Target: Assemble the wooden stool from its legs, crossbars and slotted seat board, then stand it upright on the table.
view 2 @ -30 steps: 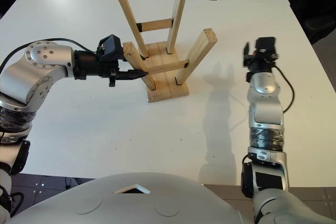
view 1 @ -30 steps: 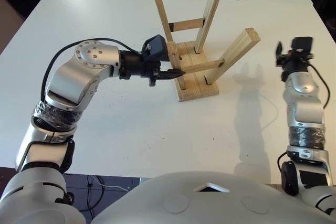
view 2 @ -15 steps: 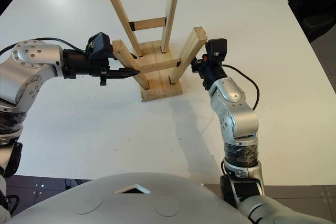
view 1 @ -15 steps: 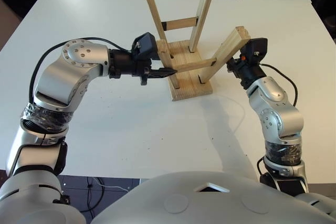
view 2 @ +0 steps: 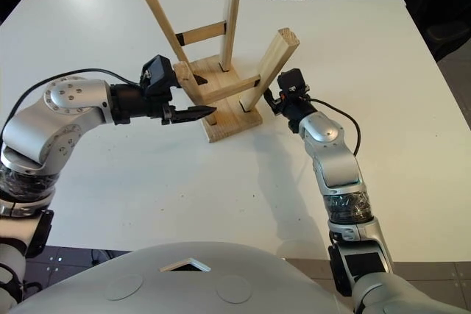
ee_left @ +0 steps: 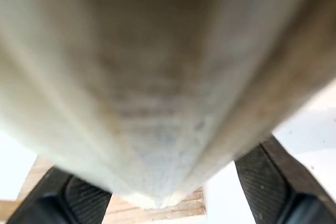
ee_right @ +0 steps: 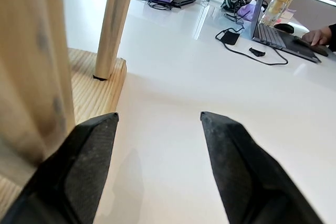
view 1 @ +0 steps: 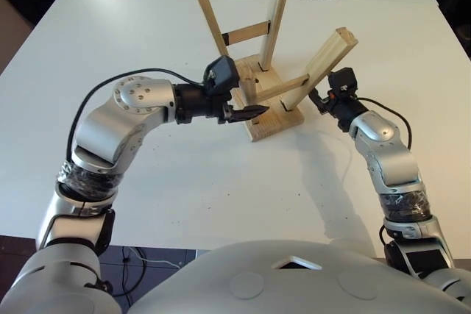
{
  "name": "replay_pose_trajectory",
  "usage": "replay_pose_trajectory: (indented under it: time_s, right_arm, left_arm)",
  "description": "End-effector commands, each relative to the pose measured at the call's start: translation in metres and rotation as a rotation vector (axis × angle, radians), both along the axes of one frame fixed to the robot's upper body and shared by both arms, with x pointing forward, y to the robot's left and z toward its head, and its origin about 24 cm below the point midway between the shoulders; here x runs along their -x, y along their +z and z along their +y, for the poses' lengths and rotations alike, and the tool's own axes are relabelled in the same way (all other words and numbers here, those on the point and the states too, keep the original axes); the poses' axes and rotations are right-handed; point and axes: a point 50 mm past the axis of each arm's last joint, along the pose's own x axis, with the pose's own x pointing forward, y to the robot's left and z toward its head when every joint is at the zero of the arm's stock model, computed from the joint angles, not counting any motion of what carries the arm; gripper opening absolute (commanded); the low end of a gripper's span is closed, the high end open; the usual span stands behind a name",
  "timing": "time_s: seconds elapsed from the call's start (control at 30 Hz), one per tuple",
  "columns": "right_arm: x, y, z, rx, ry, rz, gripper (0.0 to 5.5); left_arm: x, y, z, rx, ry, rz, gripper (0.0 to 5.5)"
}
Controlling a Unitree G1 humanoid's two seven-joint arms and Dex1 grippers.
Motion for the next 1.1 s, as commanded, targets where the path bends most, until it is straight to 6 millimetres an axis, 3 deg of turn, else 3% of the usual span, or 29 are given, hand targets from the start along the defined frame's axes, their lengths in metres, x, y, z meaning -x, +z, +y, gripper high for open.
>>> replay_pose_trajectory:
  time_s: [0.03, 0.33, 0.47, 0.6, 0.9, 0.97, 1.1]
  right_arm:
    - [-0.004, -0.003, -0.009, 0.026, -0.01, 0.005, 2.92]
    - [-0.025, 0.018, -0.058, 0.174, -0.096, -0.064, 2.92]
    - [-0.026, 0.017, -0.063, 0.211, -0.082, -0.058, 2.92]
    - [-0.017, 0.006, -0.057, 0.247, -0.017, -0.021, 2.92]
    - [0.0, -0.009, -0.051, 0.288, 0.05, 0.022, 2.92]
    - [0.005, -0.01, -0.052, 0.29, 0.073, 0.042, 2.92]
    - [0.019, -0.013, -0.056, 0.324, 0.155, 0.097, 2.92]
  left_arm:
    - [0.012, -0.028, -0.013, -0.005, -0.027, 0.179, 3.32]
    - [0.013, -0.035, -0.04, 0.063, 0.025, 0.218, 3.32]
    - [0.013, -0.037, -0.038, -0.005, 0.04, 0.098, 3.32]
    - [0.02, -0.049, -0.009, -0.094, 0.09, 0.038, 3.32]
    - [0.053, -0.058, 0.058, -0.1, 0.155, 0.119, 3.32]
    - [0.051, -0.063, 0.079, -0.123, 0.206, 0.134, 3.32]
    - [0.017, -0.071, 0.122, -0.153, 0.421, 0.081, 3.32]
